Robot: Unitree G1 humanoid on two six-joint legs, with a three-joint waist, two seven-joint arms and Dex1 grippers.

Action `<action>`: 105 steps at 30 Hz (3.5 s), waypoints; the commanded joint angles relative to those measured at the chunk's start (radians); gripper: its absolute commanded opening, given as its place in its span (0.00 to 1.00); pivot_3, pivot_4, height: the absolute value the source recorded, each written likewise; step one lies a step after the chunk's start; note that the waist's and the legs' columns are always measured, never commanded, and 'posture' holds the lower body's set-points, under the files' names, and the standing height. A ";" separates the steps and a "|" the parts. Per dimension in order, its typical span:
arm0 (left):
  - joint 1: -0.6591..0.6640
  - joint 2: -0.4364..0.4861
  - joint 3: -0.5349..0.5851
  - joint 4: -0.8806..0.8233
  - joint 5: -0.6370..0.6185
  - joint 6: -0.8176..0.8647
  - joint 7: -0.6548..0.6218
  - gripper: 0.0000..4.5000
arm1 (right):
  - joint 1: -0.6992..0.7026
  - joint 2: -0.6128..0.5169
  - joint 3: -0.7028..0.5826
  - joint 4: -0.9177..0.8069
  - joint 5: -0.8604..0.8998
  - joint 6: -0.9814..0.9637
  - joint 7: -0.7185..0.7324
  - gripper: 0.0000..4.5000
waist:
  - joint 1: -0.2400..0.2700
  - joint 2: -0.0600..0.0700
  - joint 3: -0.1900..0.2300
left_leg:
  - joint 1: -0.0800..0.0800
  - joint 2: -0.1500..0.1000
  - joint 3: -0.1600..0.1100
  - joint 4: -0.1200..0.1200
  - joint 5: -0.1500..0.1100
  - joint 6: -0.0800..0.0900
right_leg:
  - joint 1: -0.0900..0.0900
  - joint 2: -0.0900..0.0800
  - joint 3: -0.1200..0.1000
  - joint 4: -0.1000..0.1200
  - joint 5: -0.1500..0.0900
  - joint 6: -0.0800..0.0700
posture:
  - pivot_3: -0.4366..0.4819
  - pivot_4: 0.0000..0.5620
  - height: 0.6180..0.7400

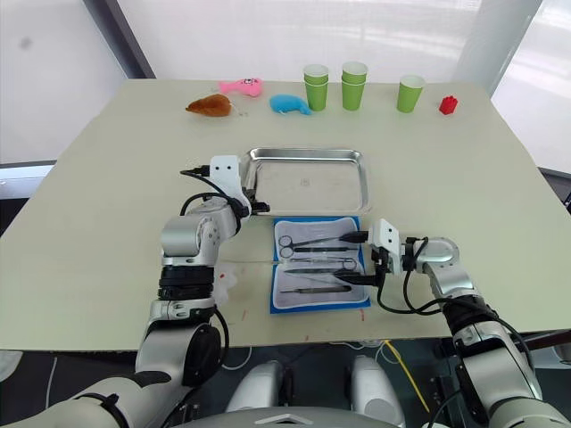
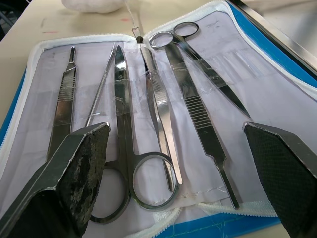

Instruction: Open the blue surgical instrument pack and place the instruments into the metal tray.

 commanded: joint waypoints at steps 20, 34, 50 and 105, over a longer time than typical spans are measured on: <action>0.038 0.114 -0.088 -0.191 -0.106 -0.196 -0.337 0.57 | 0.062 0.001 0.071 0.121 -0.139 0.040 -0.063 1.00 | -0.002 0.000 0.000 | 0.002 0.001 0.001 -0.013 0.002 -0.005 | -0.001 -0.004 -0.006 -0.011 0.003 -0.007 | 0.48 0.27 1.00; 0.242 0.486 -0.045 -0.333 -0.364 -0.357 -0.949 0.57 | 0.123 -0.029 0.050 0.093 -0.127 0.035 -0.062 1.00 | 0.006 0.001 0.000 | 0.001 0.005 0.001 -0.017 0.004 -0.008 | -0.004 -0.024 -0.035 -0.015 0.003 -0.010 | 0.48 0.27 1.00; 0.253 0.896 -0.063 -0.121 -0.413 -0.717 -1.676 0.99 | 0.268 -0.111 0.050 -0.068 -0.091 0.065 -0.045 1.00 | 0.033 0.003 -0.001 | -0.006 0.004 0.001 -0.036 0.004 -0.007 | -0.005 -0.039 -0.059 -0.040 0.003 -0.010 | 0.48 0.27 1.00; 0.135 0.847 -0.359 0.027 -0.488 -0.988 -1.688 0.99 | 0.254 -0.097 0.063 -0.181 -0.087 0.031 -0.026 1.00 | 0.028 0.006 0.005 | -0.014 0.002 0.000 0.002 -0.004 0.015 | -0.003 -0.019 -0.068 -0.015 0.001 0.003 | 0.48 0.27 1.00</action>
